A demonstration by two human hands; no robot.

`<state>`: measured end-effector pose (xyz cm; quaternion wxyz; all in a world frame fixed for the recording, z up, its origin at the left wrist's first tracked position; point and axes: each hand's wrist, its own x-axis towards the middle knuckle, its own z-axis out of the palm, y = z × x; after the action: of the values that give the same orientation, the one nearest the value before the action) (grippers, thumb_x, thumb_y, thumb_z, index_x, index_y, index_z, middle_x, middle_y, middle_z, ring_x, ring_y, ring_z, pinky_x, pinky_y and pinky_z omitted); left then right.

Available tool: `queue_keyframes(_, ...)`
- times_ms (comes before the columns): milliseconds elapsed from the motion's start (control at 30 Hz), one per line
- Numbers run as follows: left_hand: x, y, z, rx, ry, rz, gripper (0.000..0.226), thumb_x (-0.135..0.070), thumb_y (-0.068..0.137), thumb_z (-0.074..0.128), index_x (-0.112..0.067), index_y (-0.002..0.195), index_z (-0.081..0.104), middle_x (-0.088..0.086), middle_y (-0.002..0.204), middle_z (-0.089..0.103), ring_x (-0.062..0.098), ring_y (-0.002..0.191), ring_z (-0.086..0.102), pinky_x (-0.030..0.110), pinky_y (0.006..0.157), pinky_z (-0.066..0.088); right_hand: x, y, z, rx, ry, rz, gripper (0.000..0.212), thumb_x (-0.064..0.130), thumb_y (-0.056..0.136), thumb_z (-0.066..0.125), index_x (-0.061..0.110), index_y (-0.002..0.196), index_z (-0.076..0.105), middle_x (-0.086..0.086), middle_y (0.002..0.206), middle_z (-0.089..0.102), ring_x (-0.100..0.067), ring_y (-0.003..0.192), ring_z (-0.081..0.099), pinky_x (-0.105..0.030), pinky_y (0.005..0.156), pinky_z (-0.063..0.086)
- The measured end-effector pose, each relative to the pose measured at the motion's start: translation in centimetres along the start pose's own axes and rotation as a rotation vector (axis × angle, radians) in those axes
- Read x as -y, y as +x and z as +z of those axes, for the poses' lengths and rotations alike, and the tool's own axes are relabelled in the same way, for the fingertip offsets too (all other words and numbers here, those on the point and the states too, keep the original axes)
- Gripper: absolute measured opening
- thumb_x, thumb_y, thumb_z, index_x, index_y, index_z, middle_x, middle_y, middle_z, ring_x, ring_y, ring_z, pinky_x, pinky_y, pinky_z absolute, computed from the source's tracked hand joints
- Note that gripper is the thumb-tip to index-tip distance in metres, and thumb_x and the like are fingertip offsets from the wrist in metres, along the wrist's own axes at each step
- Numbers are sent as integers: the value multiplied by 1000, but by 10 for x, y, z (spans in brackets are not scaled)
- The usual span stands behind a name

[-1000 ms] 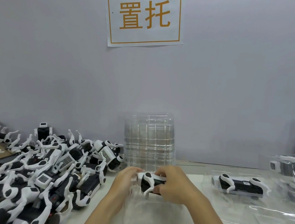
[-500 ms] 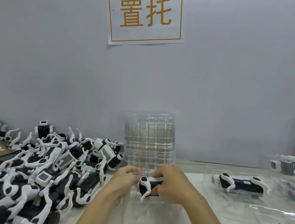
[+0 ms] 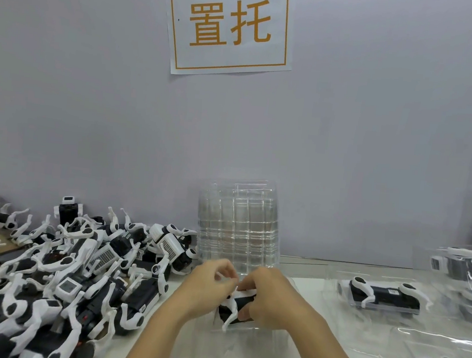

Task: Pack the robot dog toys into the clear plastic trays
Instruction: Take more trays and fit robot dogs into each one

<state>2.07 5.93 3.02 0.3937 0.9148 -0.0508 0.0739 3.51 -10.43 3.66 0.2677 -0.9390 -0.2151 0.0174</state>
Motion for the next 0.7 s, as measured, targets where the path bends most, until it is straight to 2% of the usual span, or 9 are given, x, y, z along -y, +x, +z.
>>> queue_keyframes(67, 3, -1, 1, 113, 106, -5, 13, -43, 90, 62, -30, 89, 59, -11, 118, 62, 9, 114, 55, 29, 89, 45, -1, 0, 0, 3, 27, 1, 32, 18, 76, 81, 25, 106, 75, 1, 111, 67, -19, 93, 67, -29, 76, 57)
queue_keyframes(133, 6, -2, 3, 105, 145, -2, 14, -45, 91, 60, -32, 89, 55, -8, 125, 58, 11, 119, 51, 24, 81, 40, 0, -1, -2, -1, 60, 5, 33, 18, 76, 80, 25, 107, 75, 0, 114, 65, -18, 94, 67, -29, 76, 57)
queue_keyframes(267, 6, -6, 4, 58, 154, -19, 8, -38, 93, 53, -30, 92, 54, -7, 118, 56, 12, 103, 57, 23, 76, 46, -3, -6, -19, -39, 111, 9, 52, 18, 80, 80, 30, 127, 62, 4, 125, 53, -8, 95, 57, -13, 67, 44)
queue_keyframes(400, 8, -9, 3, 21, 130, -75, 9, -37, 92, 50, -32, 85, 51, -4, 109, 53, 11, 86, 56, 25, 67, 41, -10, -17, -49, -24, -14, 85, 52, 34, 77, 81, 33, 124, 60, 8, 117, 50, -8, 94, 54, -21, 74, 42)
queue_keyframes(467, 9, -9, 3, 16, 129, -78, 10, -37, 93, 50, -31, 84, 52, -4, 108, 53, 10, 80, 54, 24, 63, 39, -10, -20, -55, 3, -81, 131, 45, 40, 79, 78, 25, 119, 64, 6, 113, 59, -13, 96, 60, -23, 71, 47)
queue_keyframes(533, 10, -8, 4, 11, 126, -70, 12, -38, 93, 51, -30, 84, 52, -5, 108, 54, 7, 84, 53, 23, 64, 39, -8, -19, -52, 15, -96, 136, 35, 34, 84, 72, 9, 108, 72, -6, 112, 70, -21, 94, 67, -29, 74, 56)
queue_keyframes(567, 10, -7, 4, 12, 128, -59, 13, -39, 93, 51, -30, 84, 52, -7, 108, 54, 5, 91, 52, 23, 67, 38, -7, -18, -48, 7, -84, 125, 31, 28, 85, 69, 2, 101, 72, -11, 102, 72, -22, 83, 67, -30, 71, 55)
queue_keyframes(633, 12, -6, 5, 9, 145, -33, 15, -39, 93, 52, -29, 83, 51, -10, 104, 56, 3, 102, 47, 22, 71, 37, -5, -16, -42, -40, -66, 111, 26, 18, 85, 66, -8, 91, 70, -11, 69, 61, -22, 58, 48, -29, 57, 43)
queue_keyframes(700, 13, -5, 4, 3, 168, -13, 17, -38, 94, 51, -27, 82, 50, -12, 98, 57, 5, 103, 45, 22, 74, 36, -4, -13, -39, -101, -71, 100, 27, 16, 85, 65, -10, 90, 68, -8, 62, 47, -22, 57, 38, -28, 54, 35)
